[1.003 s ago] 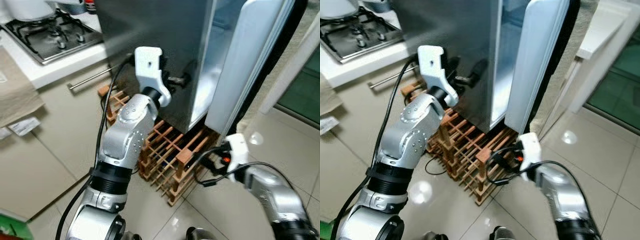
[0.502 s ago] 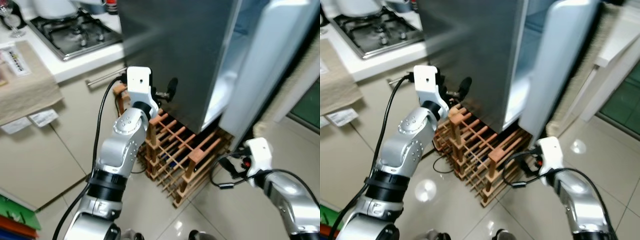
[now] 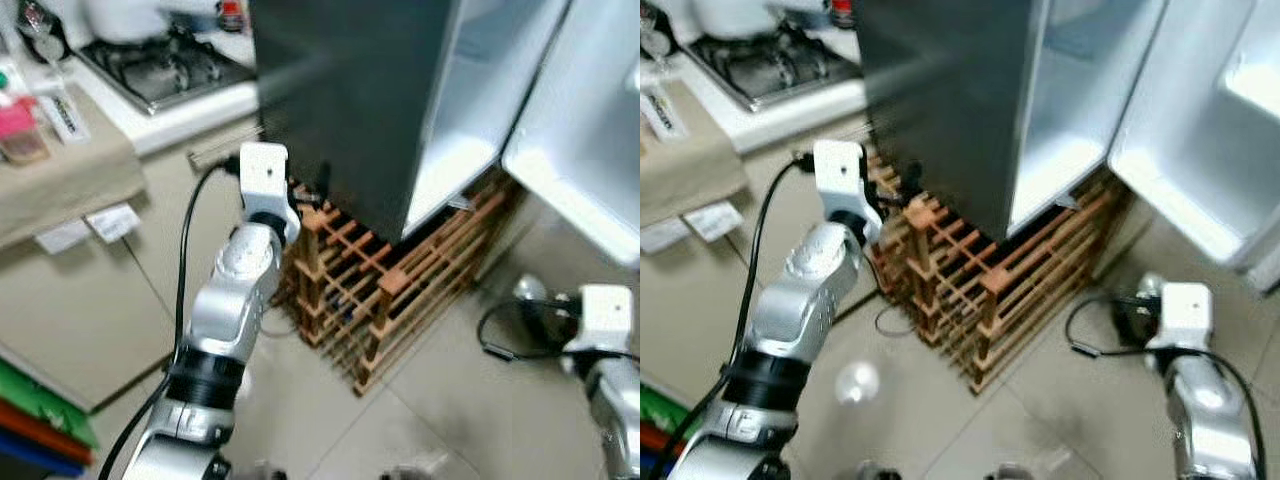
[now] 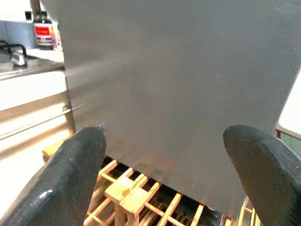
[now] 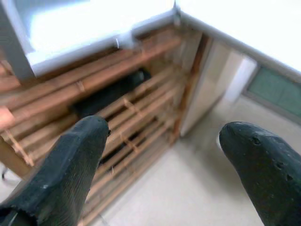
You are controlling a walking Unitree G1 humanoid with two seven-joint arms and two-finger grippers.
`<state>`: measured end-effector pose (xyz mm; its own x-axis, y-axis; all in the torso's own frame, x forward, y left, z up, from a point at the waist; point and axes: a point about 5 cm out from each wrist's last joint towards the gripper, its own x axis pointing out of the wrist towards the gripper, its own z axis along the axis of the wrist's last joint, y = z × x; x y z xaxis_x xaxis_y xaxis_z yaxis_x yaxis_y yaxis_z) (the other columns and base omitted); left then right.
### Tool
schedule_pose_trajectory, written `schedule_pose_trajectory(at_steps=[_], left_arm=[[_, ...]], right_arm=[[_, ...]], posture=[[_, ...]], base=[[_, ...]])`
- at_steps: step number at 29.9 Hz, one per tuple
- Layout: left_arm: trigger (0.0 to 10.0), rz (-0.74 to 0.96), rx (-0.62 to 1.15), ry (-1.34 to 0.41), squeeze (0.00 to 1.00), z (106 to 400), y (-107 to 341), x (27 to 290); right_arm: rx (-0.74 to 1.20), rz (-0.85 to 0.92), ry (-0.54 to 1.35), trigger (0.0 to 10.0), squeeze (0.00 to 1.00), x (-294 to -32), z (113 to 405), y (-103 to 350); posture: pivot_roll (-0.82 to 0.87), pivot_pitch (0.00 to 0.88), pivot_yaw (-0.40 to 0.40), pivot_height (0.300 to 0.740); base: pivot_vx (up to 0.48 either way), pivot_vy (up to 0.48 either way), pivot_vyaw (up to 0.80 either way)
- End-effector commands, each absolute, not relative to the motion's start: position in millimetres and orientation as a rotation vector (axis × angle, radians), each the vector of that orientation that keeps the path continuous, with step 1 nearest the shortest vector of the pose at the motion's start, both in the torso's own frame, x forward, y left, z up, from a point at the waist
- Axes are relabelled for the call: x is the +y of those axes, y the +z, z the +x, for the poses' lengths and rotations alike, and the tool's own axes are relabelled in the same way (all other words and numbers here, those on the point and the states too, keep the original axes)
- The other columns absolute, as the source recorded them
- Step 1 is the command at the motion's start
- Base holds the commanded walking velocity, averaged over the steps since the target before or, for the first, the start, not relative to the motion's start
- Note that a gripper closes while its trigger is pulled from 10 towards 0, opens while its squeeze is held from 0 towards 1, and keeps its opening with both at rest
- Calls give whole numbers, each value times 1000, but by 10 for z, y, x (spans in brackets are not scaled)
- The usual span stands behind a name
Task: Restocking fridge
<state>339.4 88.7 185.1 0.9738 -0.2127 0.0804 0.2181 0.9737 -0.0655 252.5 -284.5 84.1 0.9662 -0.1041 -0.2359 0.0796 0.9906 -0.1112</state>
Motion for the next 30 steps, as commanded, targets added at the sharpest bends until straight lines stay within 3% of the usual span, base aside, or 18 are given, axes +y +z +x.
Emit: schedule_pose_trajectory(at_steps=[1,2,3,7,14,21,24,27,30], left_arm=[[10000,-65,-65,-173,0,3402,1797,953],[10000,-65,-65,-173,0,3402,1797,953],[10000,-71,-72,-134,0,3409,1777,1023],[10000,-58,-83,-85,0,3425,1758,1117],[10000,-68,-114,-12,0,3387,1752,1284],[10000,-10,-86,142,0,3316,1617,1581],[10000,109,-31,241,0,3098,1435,1865],[10000,193,-7,257,0,3019,1387,1910],[10000,104,-62,209,0,3078,1516,1749]], right_arm=[[142,-109,-60,10000,0,-2662,2667,1010],[142,-109,-60,10000,0,-2662,2667,1010],[58,-79,-41,10000,0,-2451,2790,1137],[-47,-69,21,10000,0,-2126,2952,1323],[-120,-41,121,10000,0,-1738,3183,1473],[-131,-28,116,10000,0,-1697,3222,1479],[-138,-19,72,10000,55,-1754,3209,1434],[-134,-14,66,10000,75,-1762,3200,1408],[-111,-8,79,10000,110,-1710,3218,1329]], posture=[[-184,52,48,740],[-184,52,48,740],[-178,50,44,740],[-161,41,42,740],[-117,30,31,740],[-92,34,16,740],[-77,43,7,740],[-76,43,6,740],[-62,11,-1,740]], base=[[0,0,0],[0,0,0],[0,0,0],[0,0,172],[0,0,622],[0,0,552],[0,0,544],[0,0,544],[0,0,521]])
